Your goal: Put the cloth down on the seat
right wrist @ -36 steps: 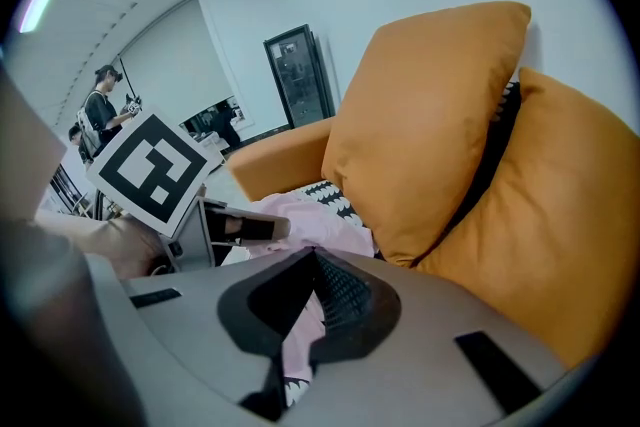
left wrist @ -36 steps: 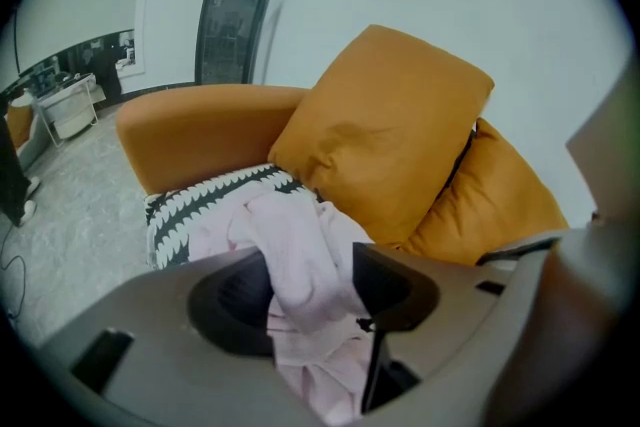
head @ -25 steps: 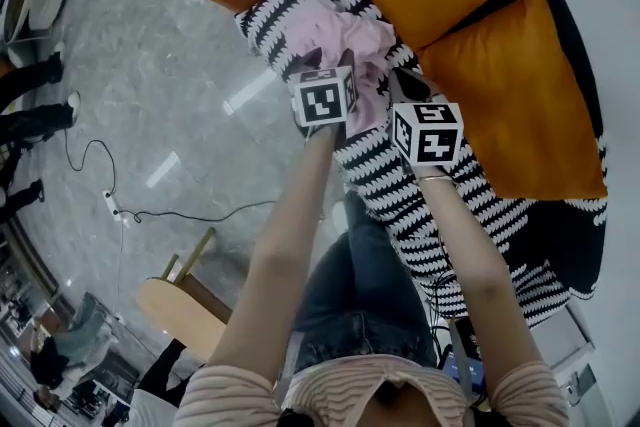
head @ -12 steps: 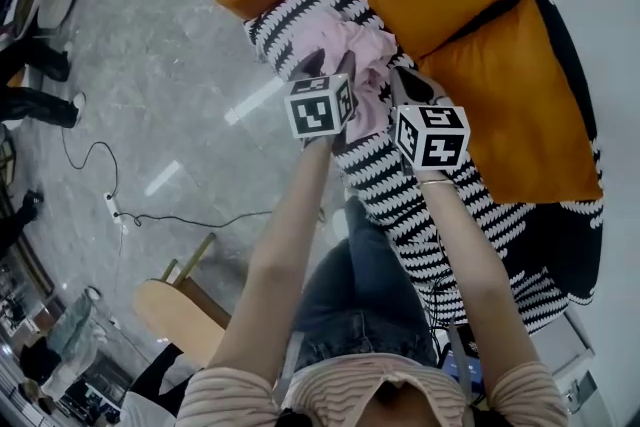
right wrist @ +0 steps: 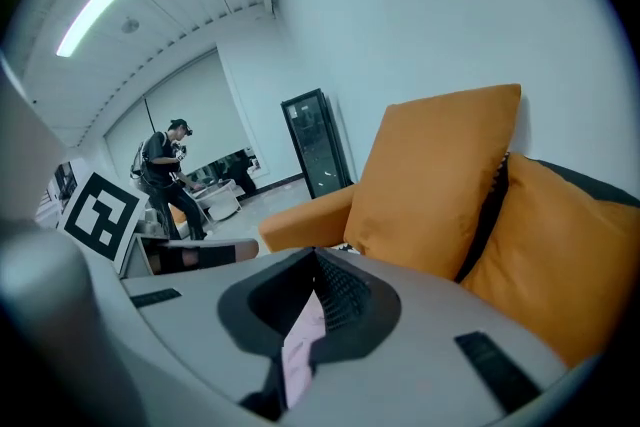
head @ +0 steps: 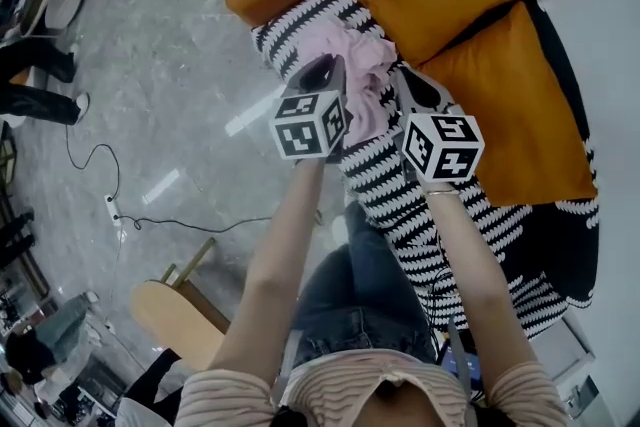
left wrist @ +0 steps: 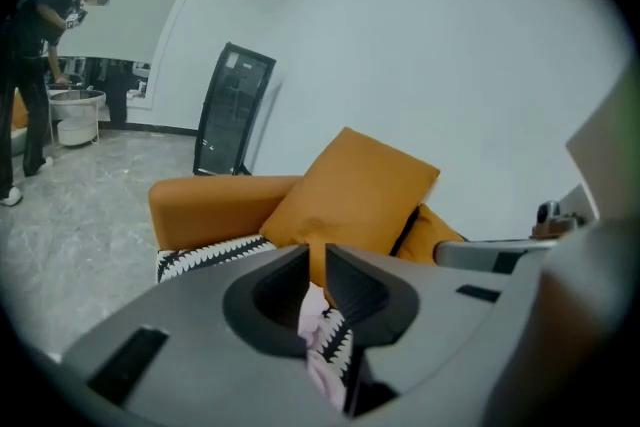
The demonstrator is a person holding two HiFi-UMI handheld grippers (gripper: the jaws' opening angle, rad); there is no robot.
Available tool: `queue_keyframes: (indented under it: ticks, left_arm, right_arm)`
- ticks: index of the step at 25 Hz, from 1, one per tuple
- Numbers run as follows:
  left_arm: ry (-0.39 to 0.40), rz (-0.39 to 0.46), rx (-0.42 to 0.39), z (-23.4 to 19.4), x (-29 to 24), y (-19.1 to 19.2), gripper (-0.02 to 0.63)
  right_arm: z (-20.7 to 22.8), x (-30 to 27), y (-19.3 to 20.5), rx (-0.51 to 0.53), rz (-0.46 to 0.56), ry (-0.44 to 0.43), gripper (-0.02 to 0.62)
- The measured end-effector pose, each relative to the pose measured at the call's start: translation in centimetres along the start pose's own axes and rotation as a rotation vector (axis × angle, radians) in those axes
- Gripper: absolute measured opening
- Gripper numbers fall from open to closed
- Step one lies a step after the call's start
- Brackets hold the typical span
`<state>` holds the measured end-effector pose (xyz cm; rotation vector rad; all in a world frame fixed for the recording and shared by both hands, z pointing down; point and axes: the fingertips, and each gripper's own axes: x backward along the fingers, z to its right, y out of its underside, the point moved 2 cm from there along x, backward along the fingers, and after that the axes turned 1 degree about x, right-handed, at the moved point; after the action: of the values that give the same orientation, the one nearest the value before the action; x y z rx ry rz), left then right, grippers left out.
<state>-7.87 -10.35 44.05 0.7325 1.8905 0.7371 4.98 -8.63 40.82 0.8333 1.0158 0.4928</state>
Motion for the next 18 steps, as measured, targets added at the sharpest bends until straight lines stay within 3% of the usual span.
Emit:
queue_keyframes:
  ticks: [8,18]
  left_arm:
    - [0.065,0.072,-0.047,1.7,4.4,-1.4,0.017]
    - [0.106,0.182,-0.089,2.8,10.6,-3.6,0.014]
  right_arm:
    - [-2.3,3.6,-2.2,-0.002,0.08,-0.045,0.008]
    - [-5.3,7.4,-4.4,0.017,0.171,-0.091,0.008]
